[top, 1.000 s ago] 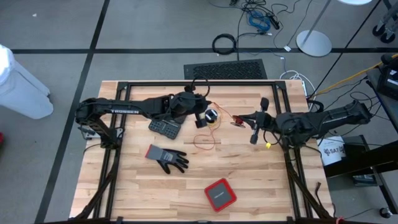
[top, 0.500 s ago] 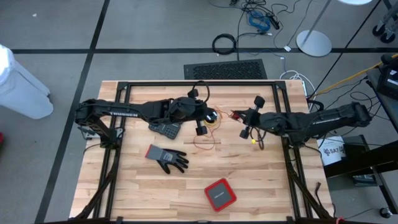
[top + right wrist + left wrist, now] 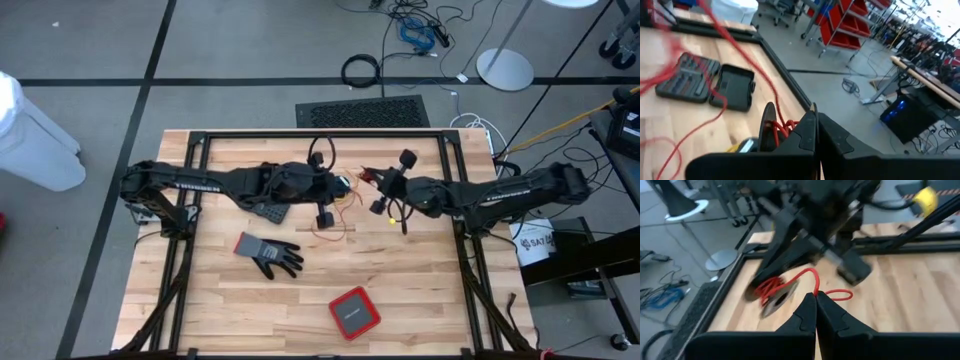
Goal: Coil cords
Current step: Coil the red wire onto the spool
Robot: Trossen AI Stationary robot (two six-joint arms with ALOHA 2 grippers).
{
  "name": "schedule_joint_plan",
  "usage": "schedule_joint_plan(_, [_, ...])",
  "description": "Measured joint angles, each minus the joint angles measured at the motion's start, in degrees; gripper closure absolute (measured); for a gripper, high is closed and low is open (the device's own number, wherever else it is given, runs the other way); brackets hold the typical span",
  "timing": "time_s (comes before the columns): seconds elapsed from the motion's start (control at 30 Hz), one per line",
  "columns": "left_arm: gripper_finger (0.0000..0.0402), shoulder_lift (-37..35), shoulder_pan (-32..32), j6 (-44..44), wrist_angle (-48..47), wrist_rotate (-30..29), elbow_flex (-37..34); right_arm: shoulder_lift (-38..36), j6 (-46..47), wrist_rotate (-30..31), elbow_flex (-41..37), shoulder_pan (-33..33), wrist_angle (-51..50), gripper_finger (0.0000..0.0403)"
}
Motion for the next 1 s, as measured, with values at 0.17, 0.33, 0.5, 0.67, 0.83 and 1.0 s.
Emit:
schedule_joint_plan(0.17, [0.0402, 0.35, -0.17, -2.49, 3.72, 2.97, -0.36, 2.81, -1.15, -0.14, 0.0, -0.66, 6.57, 0.0403])
schedule_joint_plan(0.33, [0.0402, 3.05, -0.22, -4.01, 4.93, 5.32, -0.66, 5.33, -4.01, -0.42, 0.0, -0.69, 14.7, 0.0403])
schedule_joint_plan(0.5, [0.0402, 6.62, -0.24, -4.18, 5.43, 5.81, -0.74, 6.2, -5.51, -1.15, -0.02, -0.68, 19.76, 0.0403])
schedule_joint_plan(0.67, [0.0402, 9.2, -0.16, -4.05, 9.32, 5.23, -0.74, 6.14, -6.58, -1.45, -0.08, -0.55, 23.29, 0.0403])
schedule_joint_plan(0.83, [0.0402, 10.2, 0.45, -2.48, 10.67, 2.04, -0.74, 5.39, -5.29, -3.03, 0.02, -0.01, 25.2, 0.0403])
schedule_joint_plan(1.0, [0.0402, 11.32, 1.48, -2.56, 16.02, 0.87, -0.85, 4.23, -6.01, -3.62, 0.0, 1.25, 28.41, 0.0403])
